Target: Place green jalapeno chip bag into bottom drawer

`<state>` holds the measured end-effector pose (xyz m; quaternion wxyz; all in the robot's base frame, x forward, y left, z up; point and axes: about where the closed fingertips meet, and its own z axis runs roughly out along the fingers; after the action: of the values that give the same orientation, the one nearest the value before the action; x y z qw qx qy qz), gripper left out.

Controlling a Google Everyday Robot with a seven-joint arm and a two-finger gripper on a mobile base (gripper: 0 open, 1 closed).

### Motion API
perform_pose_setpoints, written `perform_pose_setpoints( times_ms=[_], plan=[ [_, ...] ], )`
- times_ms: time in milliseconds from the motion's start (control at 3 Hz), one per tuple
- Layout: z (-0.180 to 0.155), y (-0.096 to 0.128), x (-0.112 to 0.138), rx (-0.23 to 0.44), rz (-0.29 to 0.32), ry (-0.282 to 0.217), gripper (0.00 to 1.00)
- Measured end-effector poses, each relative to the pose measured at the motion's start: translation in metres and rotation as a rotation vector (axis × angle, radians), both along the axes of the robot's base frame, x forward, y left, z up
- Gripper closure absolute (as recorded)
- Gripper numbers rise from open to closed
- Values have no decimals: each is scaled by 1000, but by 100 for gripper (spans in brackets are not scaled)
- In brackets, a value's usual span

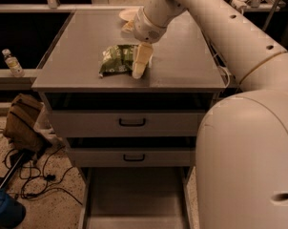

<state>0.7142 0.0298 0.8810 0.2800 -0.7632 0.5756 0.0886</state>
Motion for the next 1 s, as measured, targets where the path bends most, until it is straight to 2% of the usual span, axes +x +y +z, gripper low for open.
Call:
perform_pose_setpoints(
  times_ms=[667, 1000],
  plan=[
    [-14, 13, 6, 1, 29, 39, 0],
    [-15, 13, 6, 1, 30, 39, 19]
  ],
)
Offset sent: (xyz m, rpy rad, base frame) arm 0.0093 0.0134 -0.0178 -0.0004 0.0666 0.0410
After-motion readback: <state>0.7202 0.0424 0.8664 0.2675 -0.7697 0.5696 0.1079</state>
